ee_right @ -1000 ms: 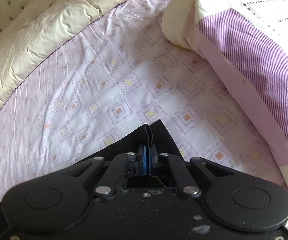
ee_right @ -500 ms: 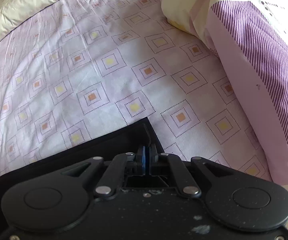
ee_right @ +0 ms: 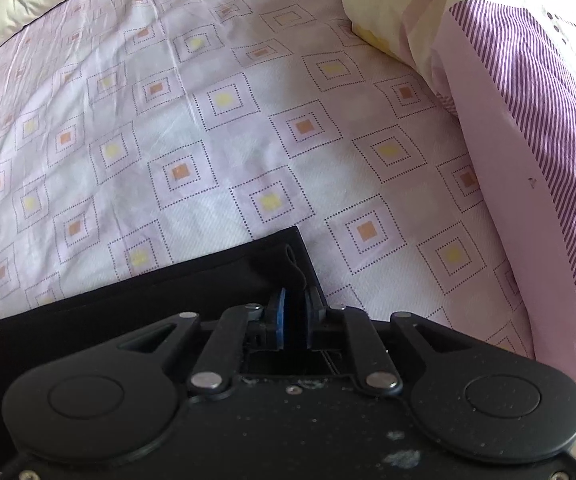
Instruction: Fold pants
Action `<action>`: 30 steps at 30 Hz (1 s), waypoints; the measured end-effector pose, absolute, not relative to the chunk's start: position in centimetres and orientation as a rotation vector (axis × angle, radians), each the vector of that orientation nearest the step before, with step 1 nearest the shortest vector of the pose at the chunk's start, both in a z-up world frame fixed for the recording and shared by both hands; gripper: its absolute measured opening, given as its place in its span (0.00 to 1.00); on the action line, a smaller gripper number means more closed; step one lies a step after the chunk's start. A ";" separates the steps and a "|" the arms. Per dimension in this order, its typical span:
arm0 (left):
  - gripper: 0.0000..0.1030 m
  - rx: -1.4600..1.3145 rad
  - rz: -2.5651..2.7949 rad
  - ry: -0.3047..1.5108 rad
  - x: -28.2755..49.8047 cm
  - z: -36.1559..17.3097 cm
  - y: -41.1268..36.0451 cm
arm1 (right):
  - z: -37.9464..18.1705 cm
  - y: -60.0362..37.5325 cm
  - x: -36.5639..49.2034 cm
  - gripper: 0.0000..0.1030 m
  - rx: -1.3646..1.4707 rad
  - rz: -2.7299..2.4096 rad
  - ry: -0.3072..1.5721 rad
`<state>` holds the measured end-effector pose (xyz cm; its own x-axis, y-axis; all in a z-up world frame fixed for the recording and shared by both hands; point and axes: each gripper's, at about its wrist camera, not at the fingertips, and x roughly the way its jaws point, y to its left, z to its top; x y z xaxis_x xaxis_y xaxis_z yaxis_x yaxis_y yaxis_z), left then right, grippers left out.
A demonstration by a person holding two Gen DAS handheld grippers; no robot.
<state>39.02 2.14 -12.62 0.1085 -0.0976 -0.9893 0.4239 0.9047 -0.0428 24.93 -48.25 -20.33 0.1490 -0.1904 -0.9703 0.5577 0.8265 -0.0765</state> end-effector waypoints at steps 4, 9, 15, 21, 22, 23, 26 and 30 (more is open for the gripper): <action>0.56 0.207 -0.290 1.322 39.6 -9.2 2.6 | -20.3 -48.4 24.6 0.12 0.337 -0.533 1.308; 0.56 0.135 -0.258 1.164 36.3 -4.1 2.0 | -19.6 -49.2 23.7 0.16 0.384 -0.510 1.279; 0.56 0.139 -0.195 1.048 28.4 -0.5 2.0 | -15.9 -49.3 21.8 0.38 0.365 -0.508 1.110; 0.55 0.132 -0.048 0.984 19.7 -0.1 4.5 | -10.8 -46.9 20.4 0.43 0.314 -0.421 0.921; 0.55 0.139 -0.031 0.982 18.5 -0.3 4.9 | -10.3 -46.1 20.4 0.43 0.319 -0.389 0.907; 0.54 0.144 -0.017 0.986 17.3 -0.6 5.2 | -9.9 -45.3 20.3 0.43 0.323 -0.354 0.896; 0.43 0.173 0.032 0.999 14.1 -1.6 6.0 | -8.9 -41.3 20.1 0.43 0.318 -0.225 0.883; 0.42 0.274 0.166 0.985 10.8 -2.9 7.1 | -8.2 -34.8 19.7 0.43 0.302 -0.056 0.897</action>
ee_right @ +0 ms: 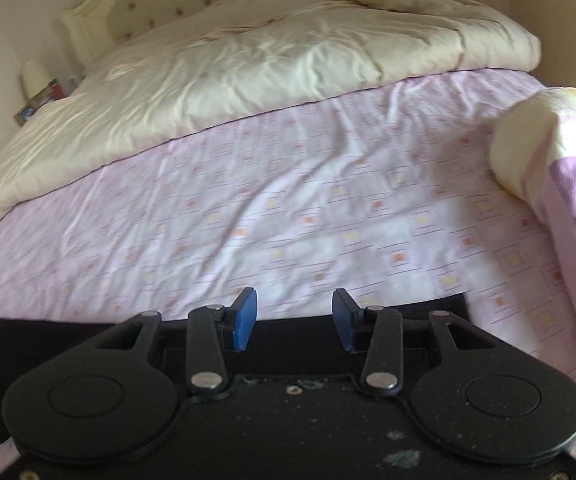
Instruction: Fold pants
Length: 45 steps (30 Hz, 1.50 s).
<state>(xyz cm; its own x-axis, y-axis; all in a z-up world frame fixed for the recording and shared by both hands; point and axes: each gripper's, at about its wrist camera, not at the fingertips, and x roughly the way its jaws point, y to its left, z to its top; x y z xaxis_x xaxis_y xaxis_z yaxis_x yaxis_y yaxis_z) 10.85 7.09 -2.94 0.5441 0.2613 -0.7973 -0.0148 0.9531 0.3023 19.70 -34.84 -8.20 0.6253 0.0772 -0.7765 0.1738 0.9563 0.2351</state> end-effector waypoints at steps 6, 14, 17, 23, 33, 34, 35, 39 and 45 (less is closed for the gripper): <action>0.42 0.236 0.117 1.043 9.8 -5.0 11.0 | -8.2 -23.7 18.4 0.44 0.335 0.135 0.961; 0.42 0.220 -0.005 1.073 9.8 -7.1 17.8 | -10.7 -9.2 17.2 0.46 0.378 0.203 1.101; 0.42 0.242 -0.051 1.076 10.4 -7.9 20.2 | -11.9 -4.2 16.7 0.46 0.382 0.215 1.150; 0.42 0.304 -0.129 1.076 12.4 -8.6 24.2 | -14.8 3.8 16.4 0.48 0.384 0.248 1.228; 0.42 0.326 -0.195 1.022 14.2 -7.4 27.4 | -18.6 8.5 17.9 0.54 0.535 0.186 1.299; 0.42 0.329 -0.201 1.022 14.3 -7.3 27.5 | -18.9 8.6 18.0 0.53 0.558 0.184 1.296; 0.42 0.328 -0.210 1.023 14.4 -7.3 27.6 | -19.1 8.8 18.3 0.45 0.582 0.191 1.294; 0.42 0.326 -0.254 1.011 15.1 -6.9 27.9 | -17.7 9.0 19.5 0.07 0.593 0.222 1.295; 0.42 0.381 -0.287 0.963 18.4 -6.7 28.1 | -12.6 8.5 21.3 0.07 0.636 0.276 1.205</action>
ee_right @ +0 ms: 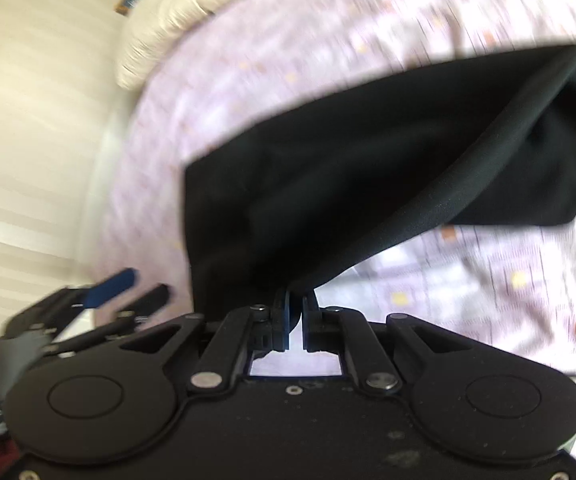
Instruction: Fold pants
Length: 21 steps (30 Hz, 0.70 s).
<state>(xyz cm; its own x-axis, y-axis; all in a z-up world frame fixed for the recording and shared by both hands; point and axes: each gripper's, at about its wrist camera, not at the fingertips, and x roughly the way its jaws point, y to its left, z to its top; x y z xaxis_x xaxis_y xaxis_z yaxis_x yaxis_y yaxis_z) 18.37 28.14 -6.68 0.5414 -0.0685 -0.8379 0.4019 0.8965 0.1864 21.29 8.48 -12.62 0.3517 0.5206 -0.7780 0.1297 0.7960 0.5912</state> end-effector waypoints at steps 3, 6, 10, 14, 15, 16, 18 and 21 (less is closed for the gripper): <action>0.42 0.401 -0.263 0.922 19.7 -6.1 28.4 | -11.2 8.4 23.4 0.08 0.646 0.282 1.163; 0.42 0.376 -0.210 0.884 20.8 -5.0 29.2 | -10.9 8.3 26.1 0.07 0.668 0.267 1.149; 0.42 0.301 -0.134 0.860 21.9 -3.3 31.0 | -11.1 8.8 29.6 0.07 0.657 0.262 1.146; 0.42 0.277 -0.097 0.845 22.2 -2.5 31.9 | -11.8 8.6 32.7 0.07 0.655 0.230 1.157; 0.42 0.282 -0.095 0.842 22.2 -2.4 31.8 | -12.1 8.7 33.3 0.07 0.653 0.222 1.158; 0.42 0.290 -0.099 0.841 22.3 -2.4 31.7 | -12.7 8.9 34.2 0.07 0.653 0.211 1.160; 0.42 0.299 -0.129 0.854 22.5 -2.7 31.3 | -13.5 9.0 35.5 0.07 0.659 0.195 1.172; 0.42 0.328 -0.185 0.883 22.7 -3.9 30.0 | -14.9 9.7 37.5 0.08 0.635 0.179 1.191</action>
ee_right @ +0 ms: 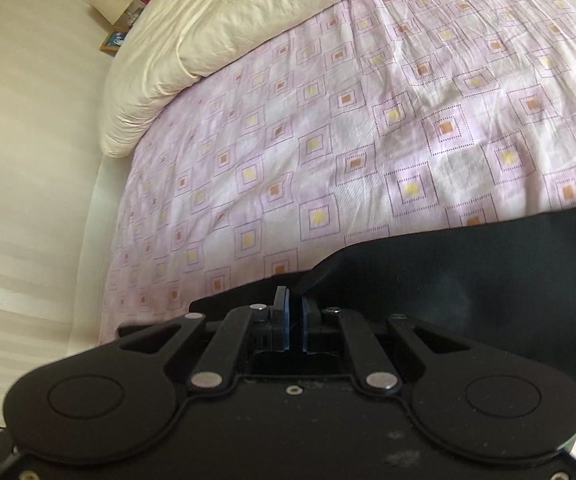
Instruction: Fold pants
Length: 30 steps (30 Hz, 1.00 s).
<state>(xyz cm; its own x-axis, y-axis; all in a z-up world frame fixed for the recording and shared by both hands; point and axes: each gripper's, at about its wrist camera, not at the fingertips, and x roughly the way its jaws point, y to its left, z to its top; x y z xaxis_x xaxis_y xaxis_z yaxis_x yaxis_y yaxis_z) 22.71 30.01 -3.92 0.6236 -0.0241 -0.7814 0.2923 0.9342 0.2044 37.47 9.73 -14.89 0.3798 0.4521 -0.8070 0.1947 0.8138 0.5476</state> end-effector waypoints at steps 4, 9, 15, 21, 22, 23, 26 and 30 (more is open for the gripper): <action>0.42 0.355 -0.251 0.924 23.5 -5.9 28.1 | -16.5 10.0 38.8 0.08 0.610 0.178 1.239; 0.42 0.356 -0.303 0.941 24.7 -7.2 26.2 | -17.7 10.6 39.3 0.08 0.567 0.213 1.293; 0.42 0.360 -0.320 0.959 26.1 -8.5 25.2 | -19.5 11.1 40.5 0.08 0.567 0.221 1.337; 0.42 0.307 -0.275 1.053 28.0 -11.0 26.1 | -21.7 11.5 41.3 0.08 0.576 0.213 1.376; 0.42 0.284 -0.264 1.074 28.3 -11.5 26.6 | -21.9 11.4 41.3 0.09 0.589 0.213 1.380; 0.43 0.268 -0.254 1.093 28.6 -12.1 27.0 | -22.0 11.2 41.3 0.09 0.607 0.211 1.384; 0.43 0.236 -0.250 1.149 29.5 -13.6 28.2 | -21.7 10.8 41.5 0.11 0.632 0.240 1.390; 0.43 0.273 -0.305 1.168 30.6 -13.8 28.5 | -18.8 10.0 41.0 0.33 0.615 0.300 1.347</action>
<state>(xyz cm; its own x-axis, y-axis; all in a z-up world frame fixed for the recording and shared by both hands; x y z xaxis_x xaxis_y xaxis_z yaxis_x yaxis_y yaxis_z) 30.56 28.55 -13.83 0.3595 -0.0928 -0.9285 0.3729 0.9264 0.0518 41.03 10.00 -18.76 0.2154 0.5390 -0.8143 0.1430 0.8074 0.5723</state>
